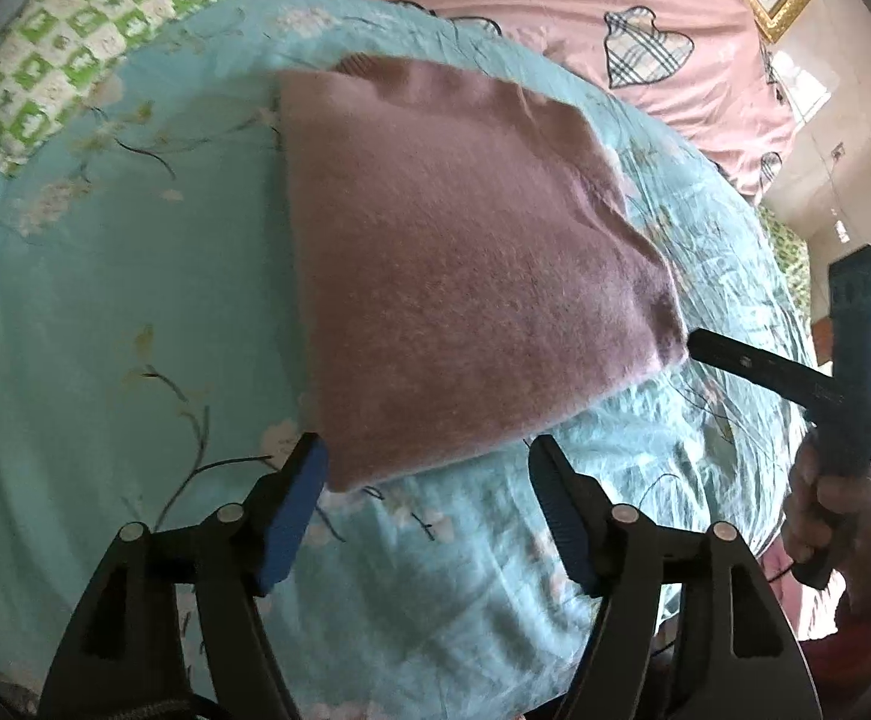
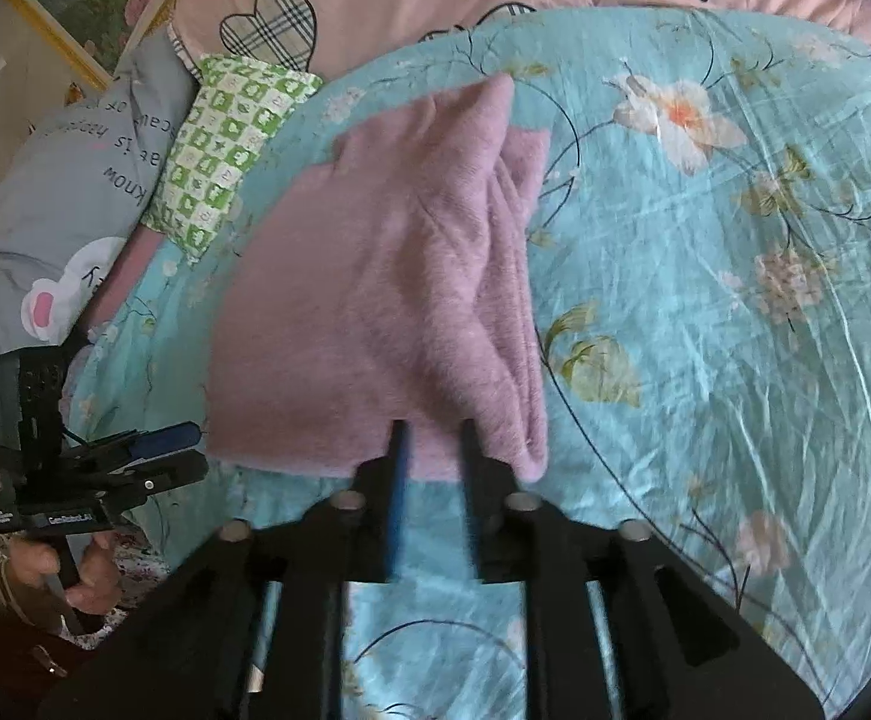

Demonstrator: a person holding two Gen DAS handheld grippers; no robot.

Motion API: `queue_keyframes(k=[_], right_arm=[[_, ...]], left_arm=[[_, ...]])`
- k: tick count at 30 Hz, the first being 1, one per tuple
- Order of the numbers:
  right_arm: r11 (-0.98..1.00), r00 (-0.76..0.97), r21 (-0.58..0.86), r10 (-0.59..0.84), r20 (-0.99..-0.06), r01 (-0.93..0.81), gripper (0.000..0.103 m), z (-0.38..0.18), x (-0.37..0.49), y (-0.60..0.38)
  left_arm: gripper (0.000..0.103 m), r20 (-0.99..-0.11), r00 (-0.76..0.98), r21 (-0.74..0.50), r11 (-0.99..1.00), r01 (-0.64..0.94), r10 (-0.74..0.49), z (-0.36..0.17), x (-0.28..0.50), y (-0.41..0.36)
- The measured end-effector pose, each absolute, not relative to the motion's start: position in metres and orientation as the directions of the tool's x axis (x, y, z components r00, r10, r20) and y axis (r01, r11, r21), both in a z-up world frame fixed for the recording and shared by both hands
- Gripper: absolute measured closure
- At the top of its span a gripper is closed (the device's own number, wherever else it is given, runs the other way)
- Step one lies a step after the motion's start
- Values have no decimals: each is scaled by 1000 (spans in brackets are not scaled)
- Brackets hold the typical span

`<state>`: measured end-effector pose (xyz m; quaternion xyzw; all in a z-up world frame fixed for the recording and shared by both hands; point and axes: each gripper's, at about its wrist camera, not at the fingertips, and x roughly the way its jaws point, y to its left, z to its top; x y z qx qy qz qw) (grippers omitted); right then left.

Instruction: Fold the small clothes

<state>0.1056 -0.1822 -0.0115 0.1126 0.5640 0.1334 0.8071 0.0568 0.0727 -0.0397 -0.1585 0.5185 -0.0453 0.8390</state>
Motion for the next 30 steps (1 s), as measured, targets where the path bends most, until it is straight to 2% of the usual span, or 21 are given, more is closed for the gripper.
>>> queue_keyframes(k=[2, 4, 11, 18, 24, 30], right_arm=[[939, 344, 332, 343, -874, -92, 55, -6, 102, -179], [943, 364, 316, 333, -870, -106, 55, 0, 98, -173], [945, 339, 300, 326, -883, -127, 52, 2, 85, -157], [956, 299, 252, 286, -910, -148, 34, -4, 68, -144], [967, 301, 182, 229, -926, -178, 25, -5, 64, -134], [961, 328, 145, 219, -919, -234, 21, 5, 65, -123]], left_arm=[[30, -854, 469, -306, 946, -107, -223, -34, 52, 76], [25, -852, 480, -302, 945, -124, -209, -30, 48, 78], [22, -864, 491, -212, 966, -148, -114, -24, 30, 84], [21, -883, 470, -90, 984, -156, -6, -35, 10, 81], [21, -865, 499, -23, 990, -141, 51, -27, 7, 74], [19, -832, 547, 10, 987, -158, 96, -5, 9, 73]])
